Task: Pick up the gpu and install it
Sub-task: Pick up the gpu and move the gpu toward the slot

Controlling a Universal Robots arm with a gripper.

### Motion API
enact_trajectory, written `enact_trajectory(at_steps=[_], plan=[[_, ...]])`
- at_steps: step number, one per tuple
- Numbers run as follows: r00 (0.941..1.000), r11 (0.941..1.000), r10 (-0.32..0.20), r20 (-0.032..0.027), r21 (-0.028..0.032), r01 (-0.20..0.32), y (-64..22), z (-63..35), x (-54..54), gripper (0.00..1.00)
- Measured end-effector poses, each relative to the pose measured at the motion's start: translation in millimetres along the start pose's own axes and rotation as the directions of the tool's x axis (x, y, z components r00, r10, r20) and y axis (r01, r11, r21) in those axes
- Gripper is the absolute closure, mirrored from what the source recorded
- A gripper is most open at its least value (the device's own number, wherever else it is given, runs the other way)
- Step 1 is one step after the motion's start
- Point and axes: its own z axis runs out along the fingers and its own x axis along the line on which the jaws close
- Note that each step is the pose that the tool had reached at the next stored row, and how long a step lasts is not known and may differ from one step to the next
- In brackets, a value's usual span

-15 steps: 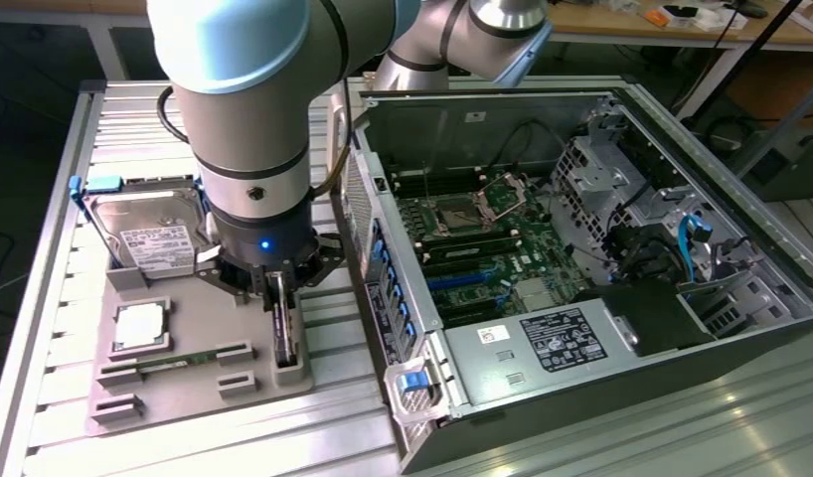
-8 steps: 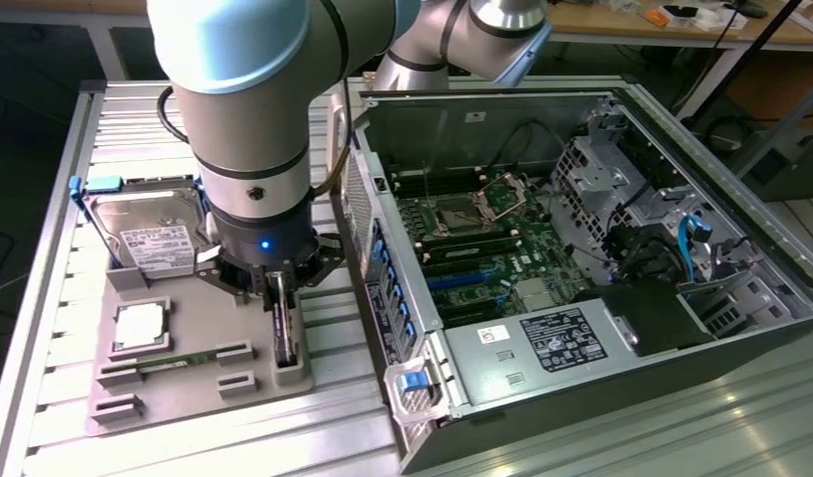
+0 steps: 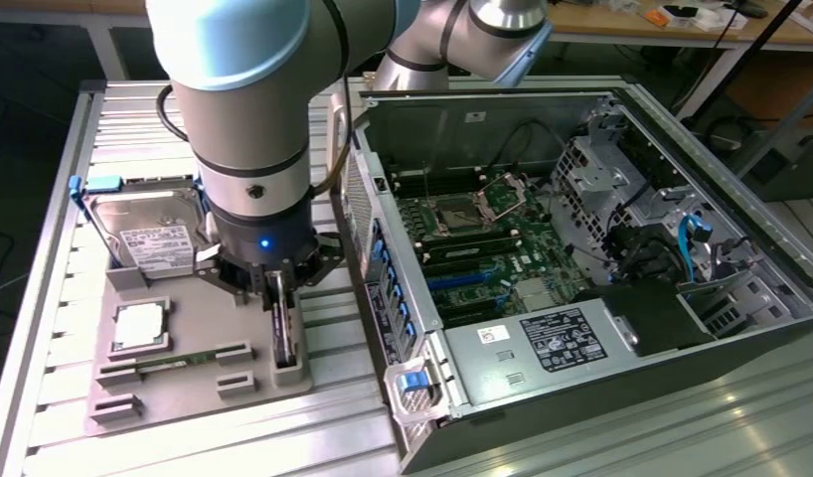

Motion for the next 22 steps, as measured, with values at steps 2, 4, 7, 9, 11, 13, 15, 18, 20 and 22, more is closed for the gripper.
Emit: enact_trajectory(at_steps=[2,4,7,9,11,13,15,18,20,22], plan=[[1.0,1.0,0.0,0.0,-0.0001,0.0,0.1,-2.9,-0.1,0.73],[1.0,1.0,0.0,0.0001,-0.0001,0.0,0.1,-4.9,-0.1,0.73],[1.0,1.0,0.0,0.0,0.0,0.0,0.2,-10.0,-0.2,0.73],[1.0,1.0,0.0,0.0001,-0.0001,0.0,0.3,-14.1,-0.3,0.73],[1.0,1.0,0.0,0.0001,-0.0001,0.0,0.4,-17.8,-0.4,0.73],[1.0,1.0,0.0,0.0,0.0,0.0,0.5,-20.4,-0.5,0.73],[1.0,1.0,0.0,0.0001,-0.0001,0.0,0.5,-23.0,-0.6,0.73],[1.0,1.0,0.0,0.0,0.0,0.0,0.6,-26.8,-0.6,0.73],[1.0,1.0,0.0,0.0002,-0.0001,0.0,0.7,-27.6,-0.7,0.73],[1.0,1.0,0.0,0.0001,0.0001,0.0,0.7,-27.7,-0.7,0.73]])
